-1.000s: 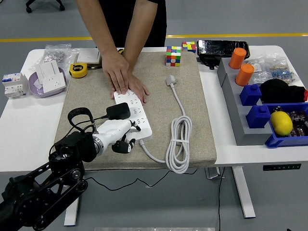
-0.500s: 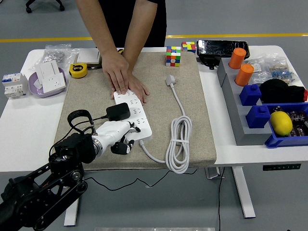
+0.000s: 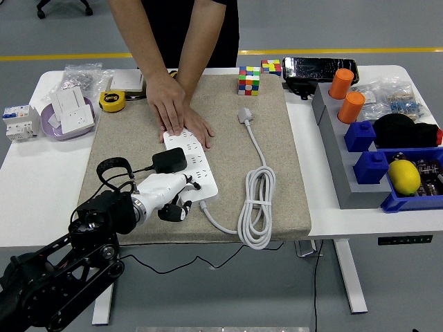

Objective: Pick up the plug,place it near the board,insert it into the board,press the button

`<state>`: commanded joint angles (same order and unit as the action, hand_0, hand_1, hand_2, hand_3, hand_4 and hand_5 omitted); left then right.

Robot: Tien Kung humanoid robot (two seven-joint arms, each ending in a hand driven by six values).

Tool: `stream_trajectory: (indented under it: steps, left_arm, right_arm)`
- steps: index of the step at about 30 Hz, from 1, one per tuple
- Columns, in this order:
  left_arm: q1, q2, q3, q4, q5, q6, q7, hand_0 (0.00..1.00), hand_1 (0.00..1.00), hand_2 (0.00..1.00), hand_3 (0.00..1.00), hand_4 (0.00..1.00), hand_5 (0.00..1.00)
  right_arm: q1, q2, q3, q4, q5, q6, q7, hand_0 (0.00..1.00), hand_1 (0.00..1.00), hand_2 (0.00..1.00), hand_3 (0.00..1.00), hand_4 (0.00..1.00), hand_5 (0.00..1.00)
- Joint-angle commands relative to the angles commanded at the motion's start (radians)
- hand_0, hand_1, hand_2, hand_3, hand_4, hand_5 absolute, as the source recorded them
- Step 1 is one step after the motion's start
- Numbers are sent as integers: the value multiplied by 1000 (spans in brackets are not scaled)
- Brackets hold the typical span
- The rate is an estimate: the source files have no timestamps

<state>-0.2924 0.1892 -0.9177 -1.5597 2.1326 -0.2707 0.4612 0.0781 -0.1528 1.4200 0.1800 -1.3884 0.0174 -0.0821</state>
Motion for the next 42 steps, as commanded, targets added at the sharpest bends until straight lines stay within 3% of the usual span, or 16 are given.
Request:
stream_trajectory:
  steps: [1, 2, 8, 9, 13, 14, 15, 20, 21, 26, 27, 32, 33, 35, 42]
  left_arm:
    - [7, 0, -16, -16, 2, 17, -16, 153, 67, 150, 738, 414, 128]
    - [20, -1, -41, -38, 4, 48, -43, 194, 103, 178, 560, 515, 41]
    - [103, -13, -186, -142, -37, 230, -195, 194, 103, 178, 560, 515, 41]
    - [126, -16, -214, -166, -72, 266, -227, 266, 159, 217, 460, 779, 48]
    - [189, -39, -309, -188, -217, 387, -345, 266, 159, 217, 460, 779, 48]
    - [208, -51, -344, -181, -247, 383, -367, 266, 159, 217, 460, 779, 48]
    - [222, -60, -373, -173, -272, 372, -384, 770, 699, 598, 559, 774, 240]
    - [263, -71, -437, -127, -421, 336, -463, 770, 699, 598, 559, 774, 240]
    - [268, -71, -436, -121, -461, 331, -475, 972, 978, 948, 891, 998, 710]
    - [294, -84, -433, -103, -662, 316, -518, 972, 978, 948, 891, 998, 710]
    - [299, -89, -439, -99, -695, 316, -521, 998, 998, 998, 985, 998, 865]
    - [311, -95, -461, -95, -716, 313, -530, 998, 998, 998, 985, 998, 865]
    - [313, -96, -471, -94, -713, 312, -532, 998, 998, 998, 998, 998, 930]
    - [315, -98, -489, -90, -708, 308, -532, 998, 998, 998, 998, 998, 930]
    - [318, -120, -577, -55, -736, 287, -540, 998, 998, 998, 998, 998, 948]
  right_arm:
    - [0, 0, 1, 0, 0, 0, 0, 829, 752, 747, 788, 998, 933]
    - [-1, 1, 2, 0, -1, 0, 0, 828, 752, 747, 788, 998, 933]
    - [-4, 3, 8, 0, -2, -1, 0, 828, 752, 747, 788, 998, 933]
    - [-5, 3, 8, 0, -2, -1, 0, 829, 752, 747, 788, 998, 932]
    - [-7, 5, 13, 0, -3, -2, 0, 829, 752, 747, 788, 998, 932]
    - [-7, 6, 12, 0, -1, -2, 1, 829, 752, 747, 788, 998, 932]
    - [-7, 6, 11, 0, 1, -2, 2, 829, 752, 747, 788, 998, 932]
    - [-7, 8, 10, 0, 2, -2, 3, 829, 752, 747, 788, 998, 932]
    - [-7, 8, 10, 0, 1, -2, 3, 826, 752, 747, 788, 998, 932]
    - [-11, 8, 12, 0, -3, -1, 1, 826, 752, 747, 788, 998, 932]
    - [-11, 7, 11, 0, -4, -1, 1, 827, 752, 747, 788, 998, 932]
    - [-12, 6, 7, 0, -2, -1, 2, 827, 752, 747, 788, 998, 932]
    - [-12, 6, 7, 0, -2, -1, 2, 828, 752, 747, 788, 998, 932]
    - [-13, 5, 7, 0, -3, -1, 1, 828, 752, 747, 788, 998, 932]
    - [-14, 5, 5, 0, -1, -1, 3, 827, 752, 747, 788, 998, 932]
